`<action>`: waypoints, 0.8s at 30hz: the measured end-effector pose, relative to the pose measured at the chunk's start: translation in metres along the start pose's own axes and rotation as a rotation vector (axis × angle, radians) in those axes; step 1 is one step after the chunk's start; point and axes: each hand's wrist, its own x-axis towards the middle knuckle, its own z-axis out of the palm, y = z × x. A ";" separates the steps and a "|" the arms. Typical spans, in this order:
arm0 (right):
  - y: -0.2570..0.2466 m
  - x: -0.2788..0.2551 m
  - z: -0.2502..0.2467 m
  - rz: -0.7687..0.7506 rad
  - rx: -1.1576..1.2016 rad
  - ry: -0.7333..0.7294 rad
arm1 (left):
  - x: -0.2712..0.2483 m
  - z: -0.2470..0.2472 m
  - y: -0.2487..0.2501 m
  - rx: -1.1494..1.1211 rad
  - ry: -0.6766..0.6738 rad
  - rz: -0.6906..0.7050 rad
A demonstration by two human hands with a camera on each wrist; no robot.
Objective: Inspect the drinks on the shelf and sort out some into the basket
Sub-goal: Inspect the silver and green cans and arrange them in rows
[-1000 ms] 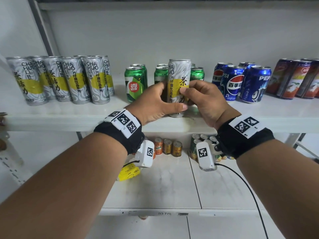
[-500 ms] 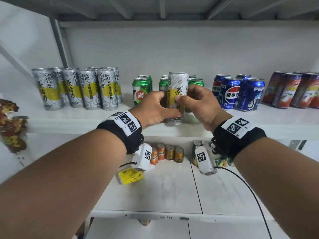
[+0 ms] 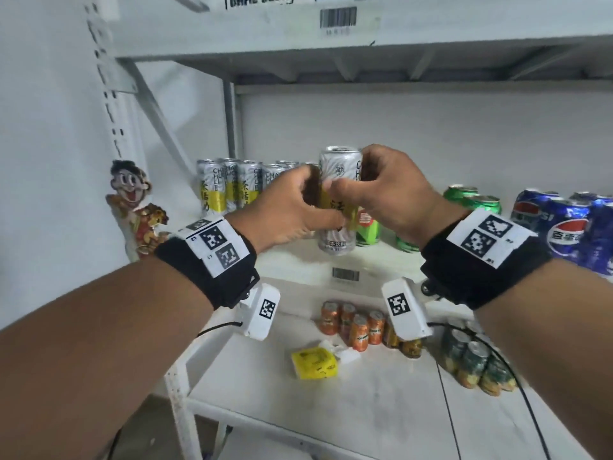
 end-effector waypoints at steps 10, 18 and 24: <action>-0.013 0.078 0.107 -0.068 -0.285 -0.053 | 0.013 -0.123 -0.020 0.180 0.142 0.050; -0.011 0.129 0.145 -0.137 -0.536 0.051 | 0.058 -0.181 -0.052 0.453 0.030 -0.077; 0.009 0.151 0.149 -0.143 -0.829 0.033 | 0.089 -0.188 -0.071 0.620 -0.066 -0.077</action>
